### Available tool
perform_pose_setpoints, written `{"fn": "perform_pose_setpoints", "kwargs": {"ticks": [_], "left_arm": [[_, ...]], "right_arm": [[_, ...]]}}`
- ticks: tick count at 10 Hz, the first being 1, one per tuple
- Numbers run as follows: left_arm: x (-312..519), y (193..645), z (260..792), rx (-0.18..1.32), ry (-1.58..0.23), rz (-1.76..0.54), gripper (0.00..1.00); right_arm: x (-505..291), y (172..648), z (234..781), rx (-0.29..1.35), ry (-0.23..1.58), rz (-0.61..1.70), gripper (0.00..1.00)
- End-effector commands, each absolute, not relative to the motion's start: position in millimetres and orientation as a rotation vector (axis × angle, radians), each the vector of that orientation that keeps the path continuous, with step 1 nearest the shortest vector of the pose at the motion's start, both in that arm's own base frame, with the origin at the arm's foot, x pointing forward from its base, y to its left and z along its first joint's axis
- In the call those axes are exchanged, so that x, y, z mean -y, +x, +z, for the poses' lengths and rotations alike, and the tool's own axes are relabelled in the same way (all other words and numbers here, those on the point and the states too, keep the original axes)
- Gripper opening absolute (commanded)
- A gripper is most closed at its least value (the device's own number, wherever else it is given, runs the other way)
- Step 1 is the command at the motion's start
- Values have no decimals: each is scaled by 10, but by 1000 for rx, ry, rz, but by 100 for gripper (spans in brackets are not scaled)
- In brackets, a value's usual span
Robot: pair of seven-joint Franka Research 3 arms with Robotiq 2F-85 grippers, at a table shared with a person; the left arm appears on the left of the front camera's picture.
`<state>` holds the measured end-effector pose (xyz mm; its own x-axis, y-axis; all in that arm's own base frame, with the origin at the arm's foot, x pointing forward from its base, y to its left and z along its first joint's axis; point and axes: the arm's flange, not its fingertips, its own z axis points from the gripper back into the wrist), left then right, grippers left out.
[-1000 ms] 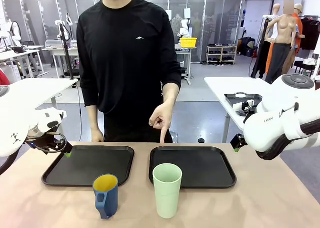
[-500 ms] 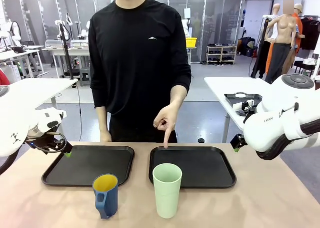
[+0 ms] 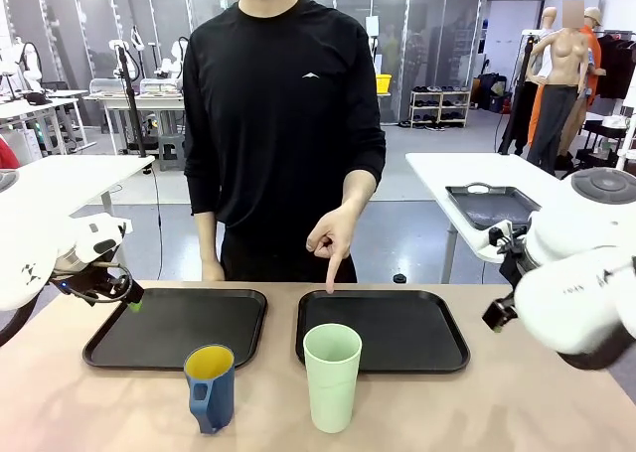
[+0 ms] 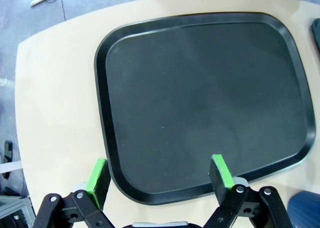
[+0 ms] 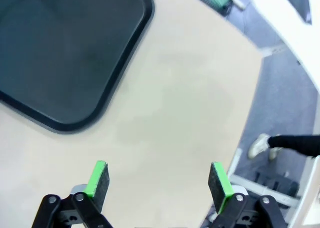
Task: Sort and store the cups by type.
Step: Pick up the Reusable plastic cup.
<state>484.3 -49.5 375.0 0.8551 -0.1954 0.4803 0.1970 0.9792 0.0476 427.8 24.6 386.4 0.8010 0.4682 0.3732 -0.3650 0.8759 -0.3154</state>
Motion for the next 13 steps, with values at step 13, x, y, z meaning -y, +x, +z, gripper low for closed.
{"fn": "perform_pose_setpoints", "kwargs": {"ticks": [13], "left_arm": [[473,4847,3758,506,-1,-207,100]], "right_arm": [[-197,4186,4033,348,-485,1197,100]]}}
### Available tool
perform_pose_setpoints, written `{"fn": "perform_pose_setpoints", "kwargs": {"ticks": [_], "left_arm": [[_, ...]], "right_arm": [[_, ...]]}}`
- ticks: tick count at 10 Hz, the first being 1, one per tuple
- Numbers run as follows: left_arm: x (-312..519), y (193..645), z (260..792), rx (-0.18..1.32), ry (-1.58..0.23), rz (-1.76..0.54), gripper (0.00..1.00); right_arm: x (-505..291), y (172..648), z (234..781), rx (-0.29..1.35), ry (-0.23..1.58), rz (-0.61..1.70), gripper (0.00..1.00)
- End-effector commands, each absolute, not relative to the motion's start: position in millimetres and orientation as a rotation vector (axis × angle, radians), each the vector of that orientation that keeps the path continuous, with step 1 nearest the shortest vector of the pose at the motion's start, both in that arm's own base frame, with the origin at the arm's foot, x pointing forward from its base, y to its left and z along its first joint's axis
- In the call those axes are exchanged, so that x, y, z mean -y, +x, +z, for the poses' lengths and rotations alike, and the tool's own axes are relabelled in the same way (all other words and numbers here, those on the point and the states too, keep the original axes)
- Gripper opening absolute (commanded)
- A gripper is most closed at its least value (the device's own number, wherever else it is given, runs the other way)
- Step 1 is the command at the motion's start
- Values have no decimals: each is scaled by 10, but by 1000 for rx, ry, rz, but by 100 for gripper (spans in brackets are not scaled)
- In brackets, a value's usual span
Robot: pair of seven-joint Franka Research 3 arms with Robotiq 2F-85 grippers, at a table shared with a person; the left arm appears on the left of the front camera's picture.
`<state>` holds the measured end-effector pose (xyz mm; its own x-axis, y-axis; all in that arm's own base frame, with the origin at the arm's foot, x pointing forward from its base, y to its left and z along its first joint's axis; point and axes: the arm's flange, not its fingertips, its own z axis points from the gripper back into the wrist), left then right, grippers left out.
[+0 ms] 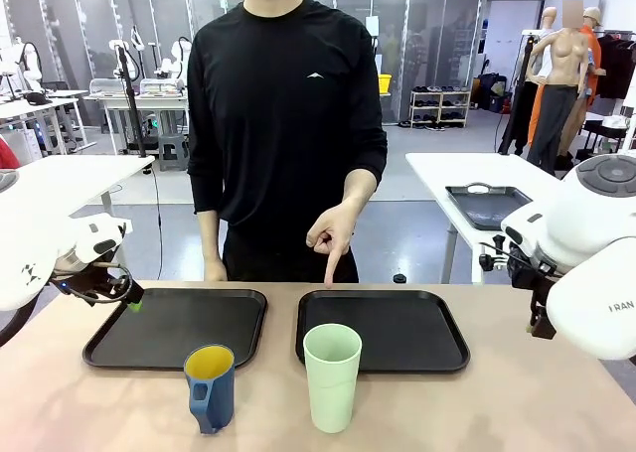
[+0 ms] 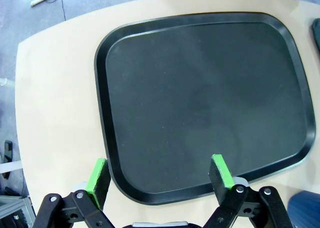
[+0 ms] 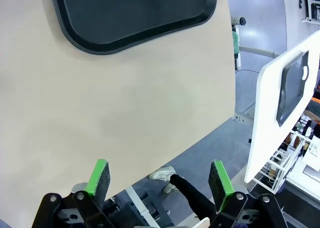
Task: Sort and store the cups by type.
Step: Pick up the Reusable plastic cup.
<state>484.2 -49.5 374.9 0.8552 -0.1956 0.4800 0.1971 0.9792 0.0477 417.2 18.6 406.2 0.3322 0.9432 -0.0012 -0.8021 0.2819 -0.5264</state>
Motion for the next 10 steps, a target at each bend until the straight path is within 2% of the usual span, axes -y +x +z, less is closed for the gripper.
{"fn": "perform_pose_setpoints", "kwargs": {"ticks": [1,3,5,8,10], "left_arm": [[473,4847,3758,506,-1,-207,100],[473,4847,3758,506,-1,-207,100],[473,4847,3758,506,-1,-207,100],[473,4847,3758,506,-1,-207,100],[473,4847,3758,506,-1,-207,100]], "right_arm": [[-197,4186,4033,348,-485,1197,100],[-116,4231,3971,317,-426,1290,100],[-8,4129,3821,424,-247,1409,100],[-44,3958,3618,476,-113,1540,100],[-122,3901,3455,583,76,1638,100]]}}
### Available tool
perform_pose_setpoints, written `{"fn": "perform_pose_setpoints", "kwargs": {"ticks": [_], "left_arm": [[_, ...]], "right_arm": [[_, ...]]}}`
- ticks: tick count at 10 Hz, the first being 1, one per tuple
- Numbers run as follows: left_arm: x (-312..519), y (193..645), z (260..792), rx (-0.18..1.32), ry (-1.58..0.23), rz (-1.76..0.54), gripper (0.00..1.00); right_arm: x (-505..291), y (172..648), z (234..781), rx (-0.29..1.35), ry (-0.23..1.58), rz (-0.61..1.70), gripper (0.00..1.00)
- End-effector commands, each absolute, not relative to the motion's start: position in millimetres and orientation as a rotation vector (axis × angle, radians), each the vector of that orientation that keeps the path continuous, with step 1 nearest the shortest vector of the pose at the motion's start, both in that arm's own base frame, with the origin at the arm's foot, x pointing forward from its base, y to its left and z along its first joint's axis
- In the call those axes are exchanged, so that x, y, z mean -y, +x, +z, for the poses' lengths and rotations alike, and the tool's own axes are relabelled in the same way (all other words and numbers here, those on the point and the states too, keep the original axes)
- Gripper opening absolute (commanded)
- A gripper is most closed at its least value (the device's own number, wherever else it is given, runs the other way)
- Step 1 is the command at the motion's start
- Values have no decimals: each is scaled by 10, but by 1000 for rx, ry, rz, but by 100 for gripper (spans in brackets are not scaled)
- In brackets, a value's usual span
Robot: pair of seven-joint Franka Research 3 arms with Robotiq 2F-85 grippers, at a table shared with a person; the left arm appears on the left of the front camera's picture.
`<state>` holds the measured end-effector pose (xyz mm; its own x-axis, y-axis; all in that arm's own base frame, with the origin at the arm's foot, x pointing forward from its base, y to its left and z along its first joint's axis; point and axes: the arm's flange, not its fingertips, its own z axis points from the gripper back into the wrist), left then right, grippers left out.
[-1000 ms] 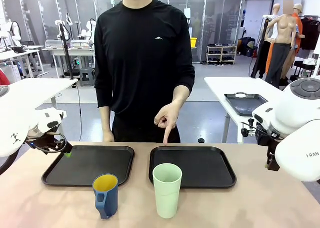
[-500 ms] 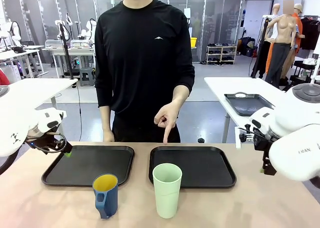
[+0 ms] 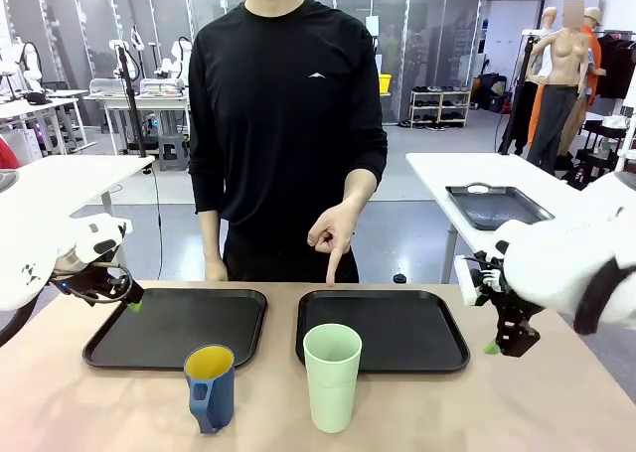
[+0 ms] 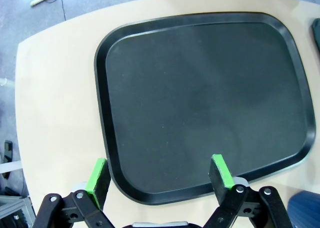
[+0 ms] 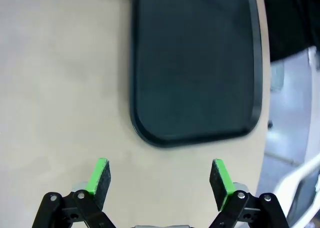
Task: Sort and store the cups by type.
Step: Pick up the Reusable plastic cup.
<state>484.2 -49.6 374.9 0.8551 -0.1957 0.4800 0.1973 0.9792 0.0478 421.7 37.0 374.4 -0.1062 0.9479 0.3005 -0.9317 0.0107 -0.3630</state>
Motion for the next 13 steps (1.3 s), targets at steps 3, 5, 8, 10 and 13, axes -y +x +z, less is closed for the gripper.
{"fn": "perform_pose_setpoints", "kwargs": {"ticks": [3,5,8,10,13], "left_arm": [[473,4847,3758,506,-1,-207,100],[473,4847,3758,506,-1,-207,100],[473,4847,3758,506,-1,-207,100],[473,4847,3758,506,-1,-207,100],[473,4847,3758,506,-1,-207,100]], "right_arm": [[-253,3831,3198,696,271,1662,100],[-344,3824,3054,862,454,1605,100],[-396,3882,2782,985,622,1515,100],[-442,3909,2657,1057,759,1481,100],[-512,3969,2632,1074,832,1460,100]]}}
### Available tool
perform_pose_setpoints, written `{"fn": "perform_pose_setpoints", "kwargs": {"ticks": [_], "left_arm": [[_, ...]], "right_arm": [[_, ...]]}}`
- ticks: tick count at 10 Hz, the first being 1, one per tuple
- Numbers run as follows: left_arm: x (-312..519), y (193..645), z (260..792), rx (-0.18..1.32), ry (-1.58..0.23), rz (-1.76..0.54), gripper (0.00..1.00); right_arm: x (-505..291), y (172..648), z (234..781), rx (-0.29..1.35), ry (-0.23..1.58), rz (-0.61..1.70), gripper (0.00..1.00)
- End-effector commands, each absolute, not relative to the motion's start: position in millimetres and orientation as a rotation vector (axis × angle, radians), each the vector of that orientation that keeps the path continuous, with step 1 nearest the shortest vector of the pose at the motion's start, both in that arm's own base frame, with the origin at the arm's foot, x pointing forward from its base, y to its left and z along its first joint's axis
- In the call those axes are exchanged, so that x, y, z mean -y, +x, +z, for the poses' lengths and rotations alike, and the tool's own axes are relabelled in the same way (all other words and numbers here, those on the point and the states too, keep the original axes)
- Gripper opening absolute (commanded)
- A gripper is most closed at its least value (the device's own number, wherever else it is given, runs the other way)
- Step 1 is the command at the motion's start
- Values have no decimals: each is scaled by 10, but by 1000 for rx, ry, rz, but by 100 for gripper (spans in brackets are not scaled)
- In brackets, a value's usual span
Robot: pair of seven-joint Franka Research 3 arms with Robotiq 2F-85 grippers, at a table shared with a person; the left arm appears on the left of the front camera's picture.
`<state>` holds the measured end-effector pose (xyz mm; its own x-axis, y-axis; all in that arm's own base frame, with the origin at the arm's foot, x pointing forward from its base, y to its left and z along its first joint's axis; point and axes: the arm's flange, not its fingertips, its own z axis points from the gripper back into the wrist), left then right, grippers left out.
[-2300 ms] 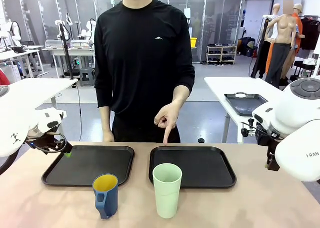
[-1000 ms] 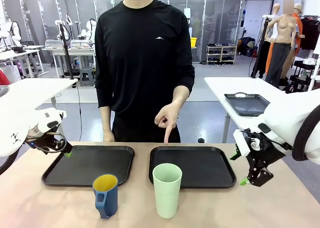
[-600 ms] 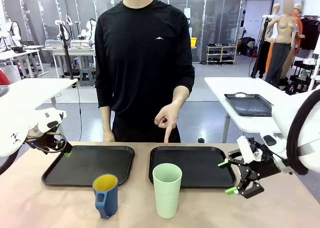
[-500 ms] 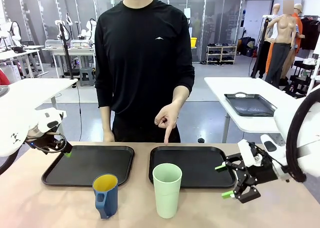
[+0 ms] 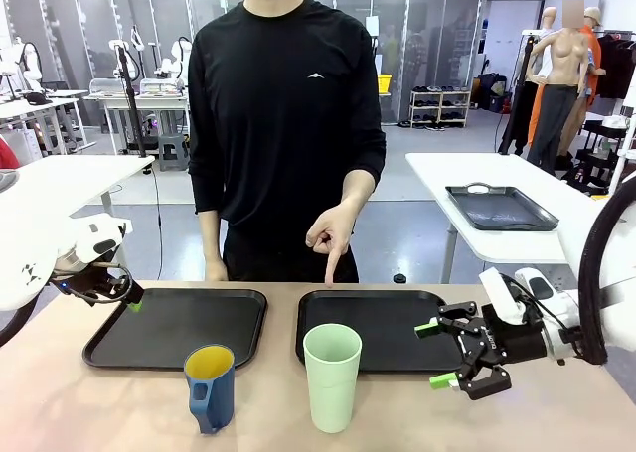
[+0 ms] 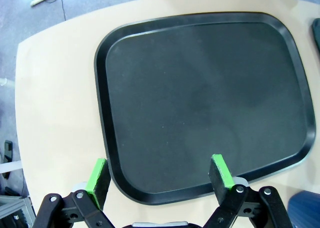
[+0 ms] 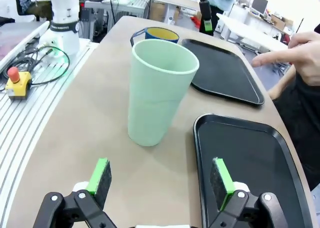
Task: Sort and store the cups by type.
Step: Pick up the Reusable plastic cup.
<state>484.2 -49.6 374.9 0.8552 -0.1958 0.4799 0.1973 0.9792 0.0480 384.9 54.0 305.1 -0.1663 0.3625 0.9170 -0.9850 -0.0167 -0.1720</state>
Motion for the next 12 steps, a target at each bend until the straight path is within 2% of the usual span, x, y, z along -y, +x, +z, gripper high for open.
{"fn": "perform_pose_setpoints", "kwargs": {"ticks": [1,6,7,9,12], "left_arm": [[473,4847,3758,506,-1,-207,100],[473,4847,3758,506,-1,-207,100],[473,4847,3758,506,-1,-207,100],[473,4847,3758,506,-1,-207,100],[473,4847,3758,506,-1,-207,100]], "right_arm": [[-531,3829,3047,1048,807,1479,100],[-504,3847,3041,1025,809,1487,100],[-549,3960,3001,985,922,1490,100],[-675,4129,2938,1000,997,1459,100],[-913,4267,2848,976,1027,1467,100]]}}
